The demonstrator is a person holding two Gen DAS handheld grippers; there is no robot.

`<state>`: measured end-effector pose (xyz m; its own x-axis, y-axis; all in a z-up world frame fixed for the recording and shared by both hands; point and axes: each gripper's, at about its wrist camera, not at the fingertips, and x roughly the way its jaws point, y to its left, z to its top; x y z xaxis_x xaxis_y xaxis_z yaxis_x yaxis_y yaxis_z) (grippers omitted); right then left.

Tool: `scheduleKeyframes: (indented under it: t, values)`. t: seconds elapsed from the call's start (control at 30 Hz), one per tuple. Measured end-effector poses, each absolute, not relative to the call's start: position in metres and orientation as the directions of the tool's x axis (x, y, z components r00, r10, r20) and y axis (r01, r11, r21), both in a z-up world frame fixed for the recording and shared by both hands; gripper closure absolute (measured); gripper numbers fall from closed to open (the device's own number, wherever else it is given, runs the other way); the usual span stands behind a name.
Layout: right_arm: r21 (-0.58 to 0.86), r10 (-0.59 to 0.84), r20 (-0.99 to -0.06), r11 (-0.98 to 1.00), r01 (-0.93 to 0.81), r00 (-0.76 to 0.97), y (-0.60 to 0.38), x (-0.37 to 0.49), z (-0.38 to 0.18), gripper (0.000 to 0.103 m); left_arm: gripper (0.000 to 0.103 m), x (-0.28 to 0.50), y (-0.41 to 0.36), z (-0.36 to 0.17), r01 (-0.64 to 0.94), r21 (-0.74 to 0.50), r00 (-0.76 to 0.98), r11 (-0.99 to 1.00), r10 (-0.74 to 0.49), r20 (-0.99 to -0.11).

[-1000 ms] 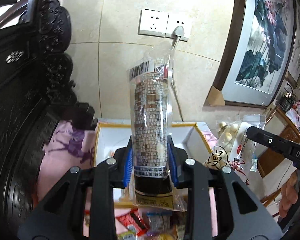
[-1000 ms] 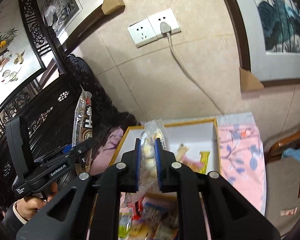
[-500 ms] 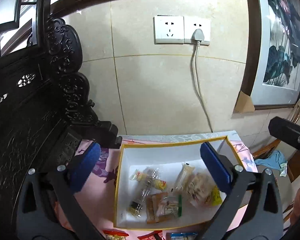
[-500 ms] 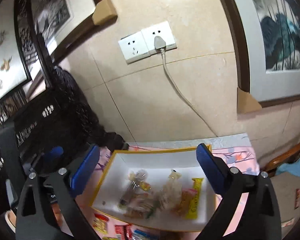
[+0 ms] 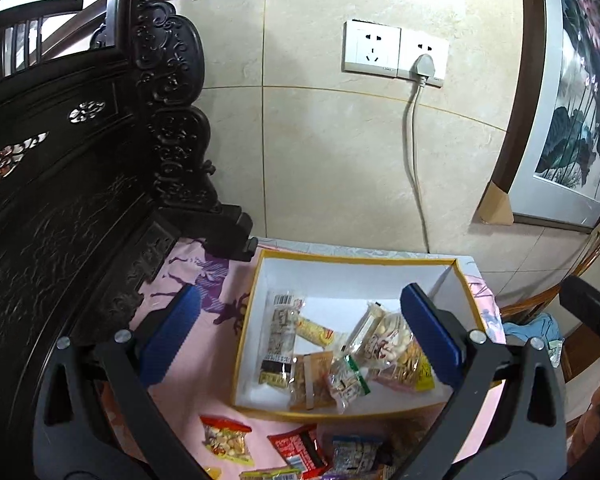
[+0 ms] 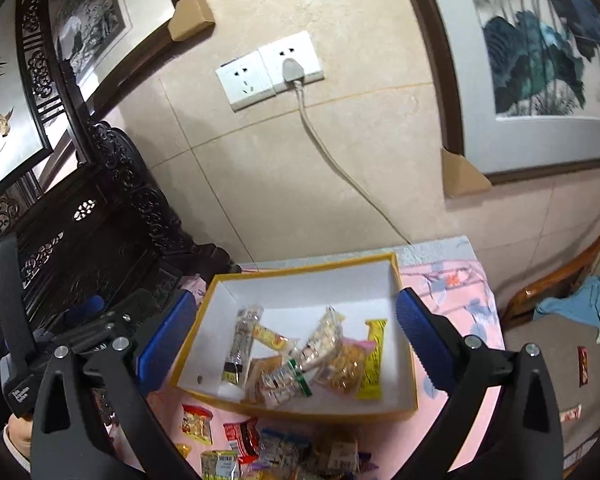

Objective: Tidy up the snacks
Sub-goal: 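Lift both snacks into the yellow box and open both grippers, then grasp the yellow bread bag with the left gripper while the right grasps a brown-labelled cookie bag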

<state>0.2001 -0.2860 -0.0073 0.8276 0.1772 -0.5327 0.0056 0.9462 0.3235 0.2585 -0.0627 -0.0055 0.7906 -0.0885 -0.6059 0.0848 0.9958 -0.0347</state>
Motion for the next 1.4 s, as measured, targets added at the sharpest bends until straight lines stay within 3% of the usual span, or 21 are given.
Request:
scheduleKeyframes:
  t: [0.33,0.53,0.8,1.0,1.4]
  values:
    - [0.282,0.098,-0.605,0.955,0.097,0.791,-0.287,0.155,-0.037,0.001,0.002,0.219,-0.058,-0.008,0.062,-0.037,0.772,0.997,-0.072,-0.631]
    - [0.196,0.108,-0.692,0.980,0.042,0.714,-0.274,0.115,-0.093,0.001,0.002,0.175,-0.042,-0.035,-0.003,0.072,0.790,0.997,0.047,-0.612]
    - [0.198,0.175,-0.857,0.980,-0.004,0.484,-0.244,0.080,-0.171,0.001,0.002,0.126,-0.014,-0.091,0.005,0.157,0.698,0.988,0.109,-0.708]
    - [0.169,0.147,-0.908,0.985,0.021,0.392,-0.230,0.074,-0.191,0.001,0.002,0.090,0.009,-0.108,0.076,0.207,0.660,0.975,0.106,-0.743]
    - [0.164,0.159,-0.925,0.986,-0.015,0.344,-0.195,0.080,-0.214,0.001,0.002,0.064,0.045,-0.095,-0.061,0.094,0.677,0.994,0.110,-0.728]
